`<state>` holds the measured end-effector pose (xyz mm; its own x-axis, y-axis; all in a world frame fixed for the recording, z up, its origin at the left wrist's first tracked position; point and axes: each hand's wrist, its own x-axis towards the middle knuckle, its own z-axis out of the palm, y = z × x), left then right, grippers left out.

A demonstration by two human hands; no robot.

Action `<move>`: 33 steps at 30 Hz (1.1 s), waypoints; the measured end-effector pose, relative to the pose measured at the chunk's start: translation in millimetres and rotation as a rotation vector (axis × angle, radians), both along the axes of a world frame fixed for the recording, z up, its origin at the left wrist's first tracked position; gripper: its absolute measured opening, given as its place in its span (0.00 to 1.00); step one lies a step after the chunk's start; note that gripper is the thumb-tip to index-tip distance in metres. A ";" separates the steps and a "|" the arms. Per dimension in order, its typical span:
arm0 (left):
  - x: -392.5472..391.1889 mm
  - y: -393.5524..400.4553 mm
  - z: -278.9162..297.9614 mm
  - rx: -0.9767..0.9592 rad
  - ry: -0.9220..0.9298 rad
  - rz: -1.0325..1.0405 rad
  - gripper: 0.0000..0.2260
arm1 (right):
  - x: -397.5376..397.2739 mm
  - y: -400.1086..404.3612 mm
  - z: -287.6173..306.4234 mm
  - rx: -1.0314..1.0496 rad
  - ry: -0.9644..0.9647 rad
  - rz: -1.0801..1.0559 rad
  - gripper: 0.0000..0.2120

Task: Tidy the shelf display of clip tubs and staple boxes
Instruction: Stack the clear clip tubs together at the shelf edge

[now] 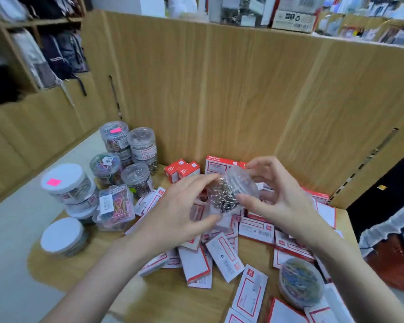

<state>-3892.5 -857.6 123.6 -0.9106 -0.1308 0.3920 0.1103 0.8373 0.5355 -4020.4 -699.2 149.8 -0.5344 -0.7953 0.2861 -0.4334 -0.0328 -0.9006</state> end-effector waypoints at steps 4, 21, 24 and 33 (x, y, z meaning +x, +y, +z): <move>34.8 -32.3 6.7 -0.059 0.065 0.218 0.18 | -0.4 -55.4 14.0 -0.027 0.043 0.026 0.19; 93.9 -81.3 -27.6 -0.190 -0.076 0.403 0.12 | 20.4 -190.9 -34.5 0.149 0.541 0.091 0.26; 92.0 -83.1 -28.7 -0.208 -0.090 0.401 0.11 | 17.8 -185.6 -37.6 0.264 0.854 0.153 0.36; 93.7 -89.2 -28.5 -0.188 -0.105 0.363 0.13 | 15.4 -199.1 -46.4 0.174 1.144 0.065 0.42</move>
